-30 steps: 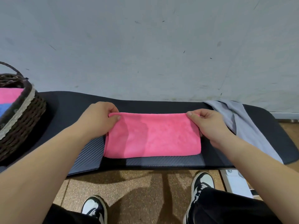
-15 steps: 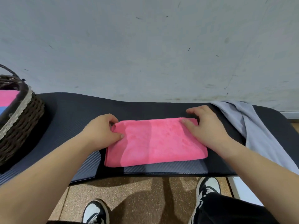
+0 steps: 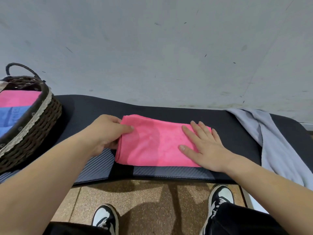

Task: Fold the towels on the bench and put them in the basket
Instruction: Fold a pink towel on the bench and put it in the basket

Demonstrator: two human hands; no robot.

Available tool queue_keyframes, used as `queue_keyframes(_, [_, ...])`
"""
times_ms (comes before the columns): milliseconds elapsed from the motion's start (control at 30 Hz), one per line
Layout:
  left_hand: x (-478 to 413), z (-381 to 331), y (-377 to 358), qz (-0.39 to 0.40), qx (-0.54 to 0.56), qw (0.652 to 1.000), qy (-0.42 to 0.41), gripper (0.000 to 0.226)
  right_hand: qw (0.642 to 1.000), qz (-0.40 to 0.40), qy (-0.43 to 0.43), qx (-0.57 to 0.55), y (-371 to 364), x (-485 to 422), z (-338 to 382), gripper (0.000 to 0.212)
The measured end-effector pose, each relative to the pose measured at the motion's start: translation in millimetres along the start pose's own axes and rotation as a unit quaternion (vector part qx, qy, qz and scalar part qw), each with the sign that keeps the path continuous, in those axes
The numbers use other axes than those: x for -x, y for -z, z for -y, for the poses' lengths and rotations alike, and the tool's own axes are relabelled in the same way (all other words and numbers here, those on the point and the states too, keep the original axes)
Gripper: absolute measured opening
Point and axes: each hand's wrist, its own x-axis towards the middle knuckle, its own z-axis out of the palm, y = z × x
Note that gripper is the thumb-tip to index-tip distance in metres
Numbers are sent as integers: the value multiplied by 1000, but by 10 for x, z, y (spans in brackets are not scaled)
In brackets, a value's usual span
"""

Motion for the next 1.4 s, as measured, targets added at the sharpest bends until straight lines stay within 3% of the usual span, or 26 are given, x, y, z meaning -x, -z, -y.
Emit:
queue_keyframes(133, [123,-141,-85,-38,-35,995,-87,15,999,-12,-11,-44,95,11,10,78])
queue_keyframes(367, [265,-453,-717,49,-35,987,-152,17,990,-65,-58,-109,204,85,-205,90])
queue_keyframes(467, [222,-569,-1088,81,-42,983,-158,20,985,-81,-93,-123,207,83,-341,78])
queue_keyframes(567, [136,-623,-1441,98,-61,982,-152,22,980,-81,-102,-149,187,84,-468,78])
queue_keyframes(667, [50,-619,-1703,99,-65,986,-119,20,979,-88,-96,-155,213,103,-524,56])
queue_keyframes(733, [21,-579,-1811,123,-73,985,-91,27,980,-91,-88,-152,223,108,-546,50])
queue_keyframes(800, [15,-527,-1856,173,-83,978,-84,50,980,-82,-83,-160,203,119,-578,48])
queue_keyframes(867, [31,-505,-1811,193,-98,969,-122,56,979,-96,-68,-166,193,135,-600,44])
queue_keyframes(967, [51,-527,-1603,115,-205,938,-254,32,957,-198,-49,-205,258,162,-562,15])
queue_keyframes(1033, [63,-509,-1430,55,-278,910,-303,23,947,-235,-68,-211,322,163,-482,17])
queue_keyframes(1233, [52,-297,-1159,31,-355,890,-284,24,960,-79,-163,-212,326,77,-281,48])
queue_keyframes(1400, [18,-144,-1116,53,-362,904,-221,36,962,-53,-200,-180,392,-20,-173,53])
